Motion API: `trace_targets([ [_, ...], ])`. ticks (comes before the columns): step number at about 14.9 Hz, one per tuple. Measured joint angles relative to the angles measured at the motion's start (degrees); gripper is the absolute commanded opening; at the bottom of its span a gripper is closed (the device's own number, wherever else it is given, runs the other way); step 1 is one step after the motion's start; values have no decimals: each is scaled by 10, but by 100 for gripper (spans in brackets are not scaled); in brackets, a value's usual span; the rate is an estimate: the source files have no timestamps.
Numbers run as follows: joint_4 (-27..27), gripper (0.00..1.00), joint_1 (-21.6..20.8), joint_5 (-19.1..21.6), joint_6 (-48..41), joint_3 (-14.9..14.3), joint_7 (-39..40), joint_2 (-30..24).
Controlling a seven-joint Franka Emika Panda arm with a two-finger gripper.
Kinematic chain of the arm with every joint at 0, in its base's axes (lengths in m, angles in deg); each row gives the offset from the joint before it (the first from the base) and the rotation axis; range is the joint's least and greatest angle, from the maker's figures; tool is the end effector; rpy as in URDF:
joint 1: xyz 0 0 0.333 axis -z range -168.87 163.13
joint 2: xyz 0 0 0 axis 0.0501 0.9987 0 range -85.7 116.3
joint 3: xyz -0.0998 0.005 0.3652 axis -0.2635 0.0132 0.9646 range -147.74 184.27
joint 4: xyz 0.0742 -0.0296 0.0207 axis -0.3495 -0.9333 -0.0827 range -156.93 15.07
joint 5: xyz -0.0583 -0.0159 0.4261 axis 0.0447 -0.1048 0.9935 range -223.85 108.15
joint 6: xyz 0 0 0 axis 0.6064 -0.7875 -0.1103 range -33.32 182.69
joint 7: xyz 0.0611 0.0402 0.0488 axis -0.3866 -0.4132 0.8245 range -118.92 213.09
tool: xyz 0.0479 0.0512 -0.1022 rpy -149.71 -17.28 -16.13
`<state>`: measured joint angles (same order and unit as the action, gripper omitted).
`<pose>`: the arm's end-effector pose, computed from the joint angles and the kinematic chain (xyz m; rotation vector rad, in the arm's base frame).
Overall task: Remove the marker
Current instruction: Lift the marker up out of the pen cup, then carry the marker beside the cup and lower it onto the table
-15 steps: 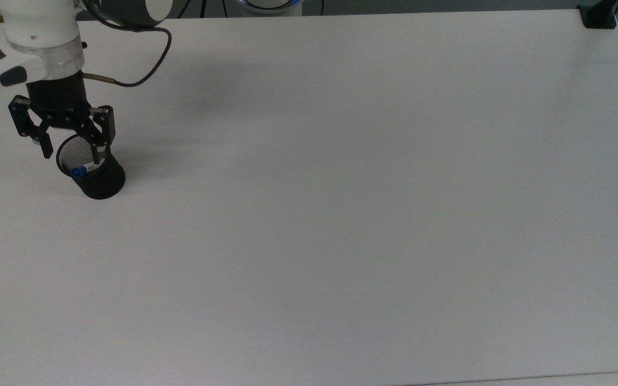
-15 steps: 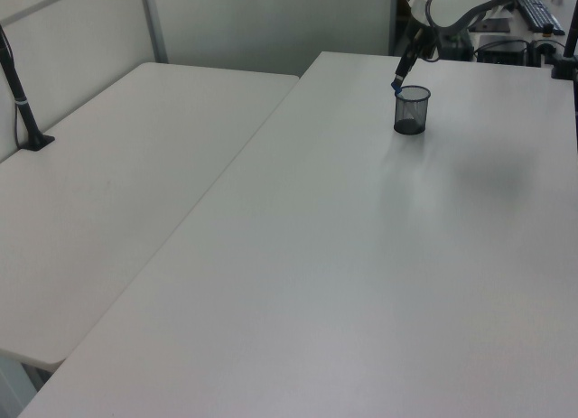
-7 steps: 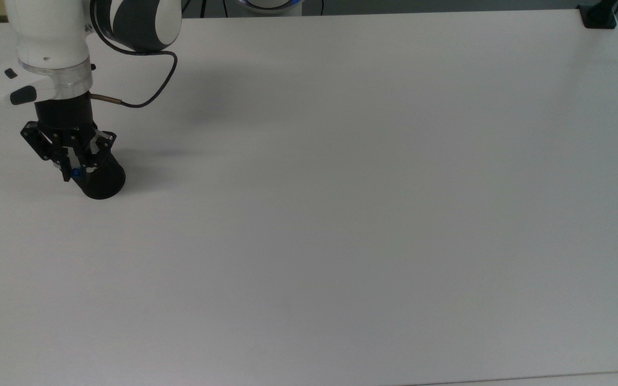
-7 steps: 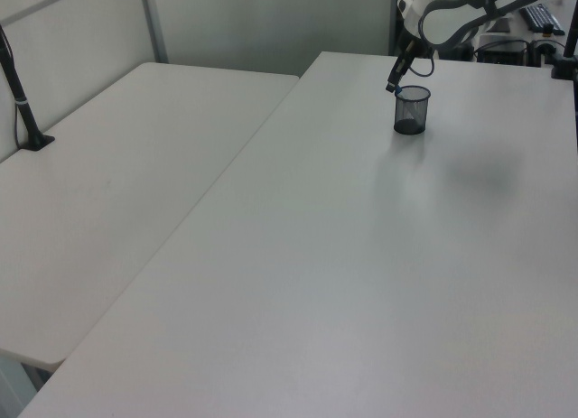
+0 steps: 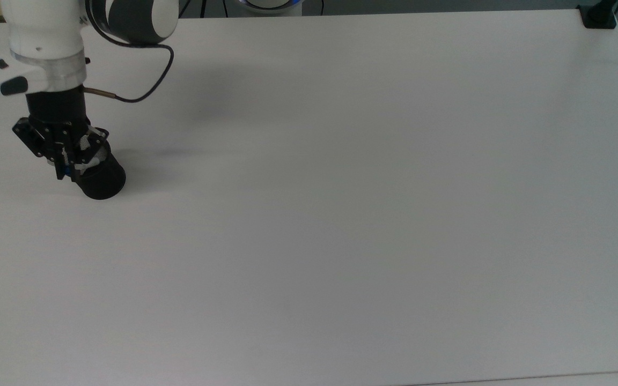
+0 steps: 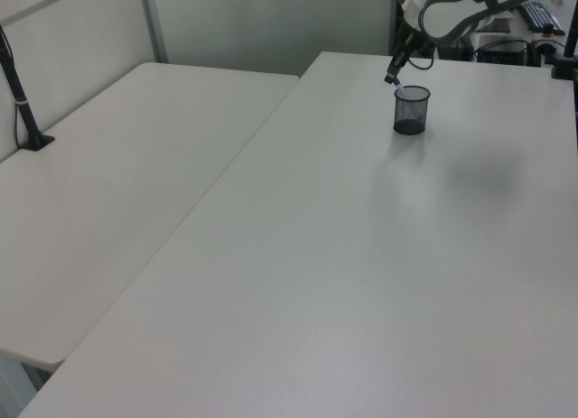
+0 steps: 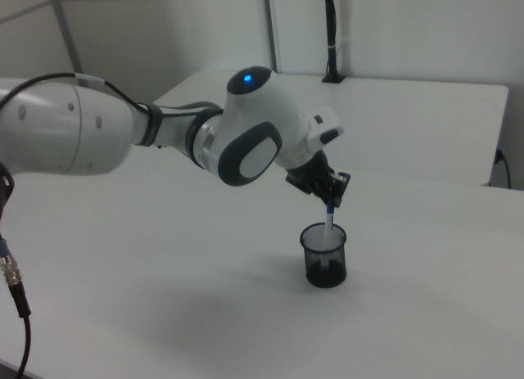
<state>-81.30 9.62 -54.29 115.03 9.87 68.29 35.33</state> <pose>0.7025 -0.2553 0.4497 2.8984 -0.0258 0.6529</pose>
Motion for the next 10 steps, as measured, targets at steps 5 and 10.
trace_targets([
  [5, 37, 3, -1, 0, -130, 0, -1, -87],
  [10, 64, 3, -17, 1, -298, 49, -22, -122],
])
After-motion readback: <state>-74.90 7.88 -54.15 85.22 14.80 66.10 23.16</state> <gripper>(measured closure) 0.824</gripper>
